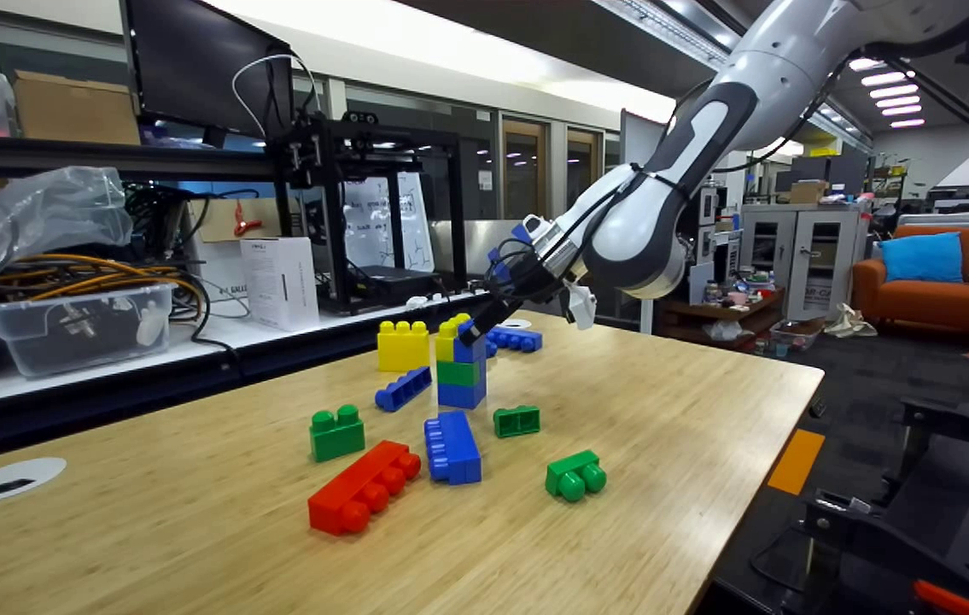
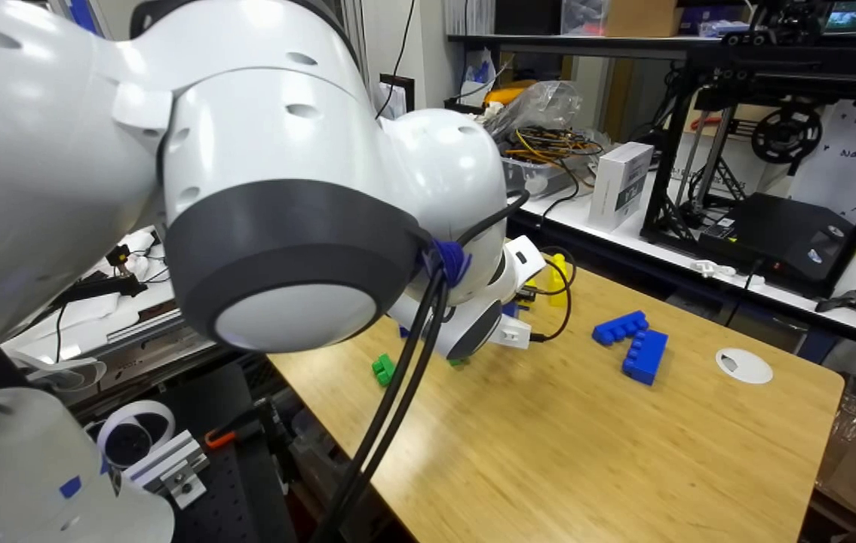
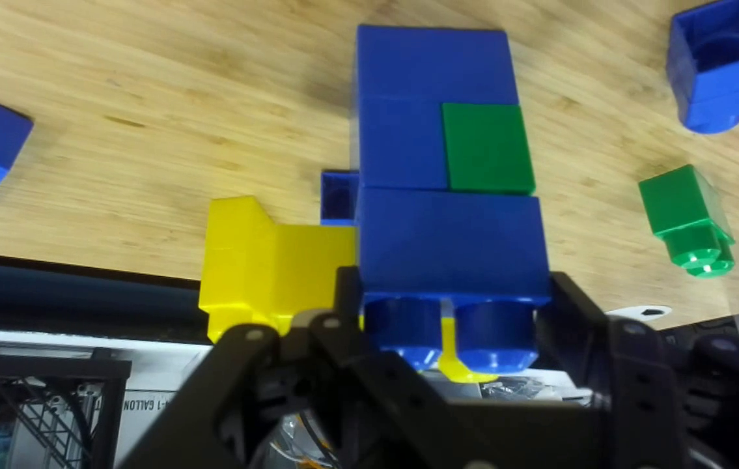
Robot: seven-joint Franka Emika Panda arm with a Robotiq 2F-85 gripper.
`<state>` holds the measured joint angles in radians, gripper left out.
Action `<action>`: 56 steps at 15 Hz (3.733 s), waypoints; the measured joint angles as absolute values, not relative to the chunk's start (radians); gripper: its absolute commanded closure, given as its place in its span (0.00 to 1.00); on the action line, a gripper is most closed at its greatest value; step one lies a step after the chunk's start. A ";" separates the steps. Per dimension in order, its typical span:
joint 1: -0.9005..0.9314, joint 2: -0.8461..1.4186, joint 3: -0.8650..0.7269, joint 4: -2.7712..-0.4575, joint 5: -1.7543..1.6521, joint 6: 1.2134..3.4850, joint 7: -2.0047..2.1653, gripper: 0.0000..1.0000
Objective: Move the block tower to the right and add one more blue block on top
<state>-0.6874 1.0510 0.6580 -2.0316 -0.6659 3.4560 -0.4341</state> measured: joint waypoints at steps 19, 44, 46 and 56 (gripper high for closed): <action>-0.556 0.749 0.563 -2.175 -0.593 3.453 -0.395 0.00; -0.945 0.326 1.070 -2.202 -0.132 2.509 -0.879 0.00; -0.937 0.298 1.052 -2.197 -0.010 2.488 -0.954 0.00; -0.455 0.123 0.529 -2.226 0.272 2.534 -0.612 0.00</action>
<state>-0.4551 0.1228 0.5294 -2.2264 0.2717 2.5340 -0.6121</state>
